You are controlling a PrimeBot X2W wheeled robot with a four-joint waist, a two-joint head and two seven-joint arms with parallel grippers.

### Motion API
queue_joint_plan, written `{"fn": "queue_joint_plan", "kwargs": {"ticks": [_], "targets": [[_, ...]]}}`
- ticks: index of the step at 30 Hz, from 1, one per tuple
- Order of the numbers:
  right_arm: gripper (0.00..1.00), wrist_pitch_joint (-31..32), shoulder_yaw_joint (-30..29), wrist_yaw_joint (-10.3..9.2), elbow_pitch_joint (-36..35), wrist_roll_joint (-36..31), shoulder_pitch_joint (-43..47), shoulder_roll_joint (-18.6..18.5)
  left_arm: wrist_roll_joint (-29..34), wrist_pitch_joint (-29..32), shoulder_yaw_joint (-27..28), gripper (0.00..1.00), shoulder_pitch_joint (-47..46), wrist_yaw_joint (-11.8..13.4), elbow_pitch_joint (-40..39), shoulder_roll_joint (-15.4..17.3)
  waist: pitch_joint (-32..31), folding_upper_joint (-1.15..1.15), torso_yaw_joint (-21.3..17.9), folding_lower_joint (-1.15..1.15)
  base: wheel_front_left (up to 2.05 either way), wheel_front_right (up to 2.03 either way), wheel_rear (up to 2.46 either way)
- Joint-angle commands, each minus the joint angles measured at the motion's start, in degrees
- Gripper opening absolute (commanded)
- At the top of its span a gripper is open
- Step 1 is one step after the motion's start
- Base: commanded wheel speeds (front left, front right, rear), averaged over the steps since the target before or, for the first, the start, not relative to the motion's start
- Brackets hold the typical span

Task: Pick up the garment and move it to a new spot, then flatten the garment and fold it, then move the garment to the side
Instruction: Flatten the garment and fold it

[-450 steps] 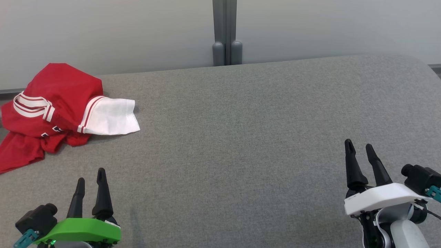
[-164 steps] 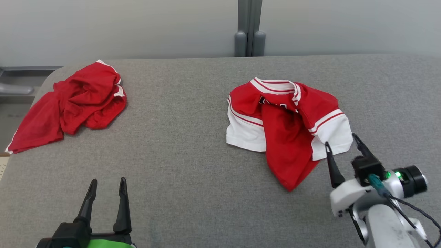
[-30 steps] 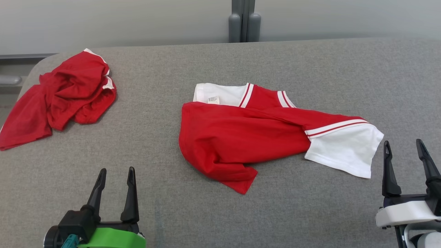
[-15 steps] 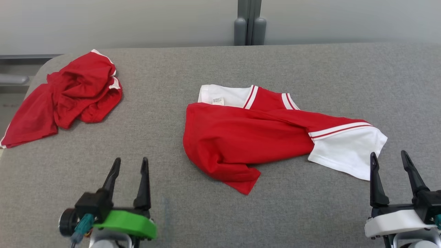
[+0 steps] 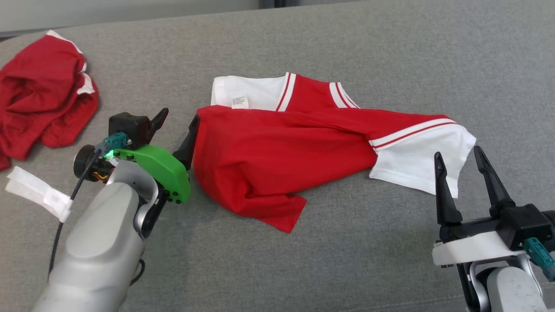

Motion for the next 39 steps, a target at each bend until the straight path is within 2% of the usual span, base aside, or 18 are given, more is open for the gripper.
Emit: {"fn": "queue_joint_plan", "kwargs": {"ticks": [1, 5, 12, 13, 14, 15, 23, 29, 39], "targets": [[1.00, -0.2, 0.0, -0.10, -0.2, 0.5, -0.6, -0.1, -2.0, 0.6, -1.4, 1.00, -2.0, -0.1, 1.2, 1.3, 4.1, 0.00, -3.8, 0.00, 0.00, 0.00, 0.00], [1.00, -0.2, -0.1, -0.10, 0.0, 0.5, -1.0, -0.1, -7.9, 1.6, -6.6, 1.00, -5.1, -0.2, 3.8, 3.4, 5.2, 0.00, -4.5, 0.00, 0.00, 0.00, 0.00], [1.00, -0.2, -0.1, -0.10, 0.2, 0.6, -2.0, 0.0, -13.2, 2.3, -14.3, 1.00, -8.0, -0.1, 8.9, 6.4, 6.0, 0.00, -5.1, 0.00, 0.00, 0.00, 0.00], [1.00, -0.2, -0.1, -0.10, 0.1, 0.7, -2.1, 0.0, -14.1, 2.3, -15.1, 0.91, -8.0, -0.1, 9.4, 6.2, 6.0, 0.00, -5.1, 0.00, 0.00, 0.00, 0.00], [1.00, -0.2, -0.1, -0.10, 0.2, 0.6, -2.2, -0.1, -15.2, 2.1, -16.2, 0.28, -8.0, -0.1, 9.3, 5.9, 5.9, 0.00, -5.0, 0.00, 0.00, 0.00, 0.00], [1.00, -0.2, -0.1, -0.10, 0.3, 0.7, -2.2, -0.1, -16.0, 1.8, -17.3, 0.01, -8.0, -0.2, 8.9, 5.7, 5.9, 0.00, -5.0, 0.00, 0.00, 0.00, 0.00], [1.00, -0.2, -1.0, -0.10, 1.3, 0.8, -1.5, -0.1, -21.3, -0.9, -25.6, 0.00, -9.5, -0.2, 7.8, 7.8, 4.7, 0.00, -4.0, 0.00, 0.00, 0.00, 0.00], [1.00, -0.2, -2.1, -0.10, 1.7, 1.0, 0.0, -0.1, -22.6, -7.4, -25.6, 0.00, -12.2, -0.2, 9.2, 8.4, 2.6, 0.00, -2.4, 0.00, 0.00, 0.00, 0.00], [1.00, -0.2, -2.9, -0.10, 2.2, 1.2, 2.3, -0.1, -19.1, -10.0, -26.1, 0.00, -13.7, 0.2, 4.0, 8.1, -1.9, 0.00, 1.7, 0.00, 0.00, 0.00, 0.00]]}}
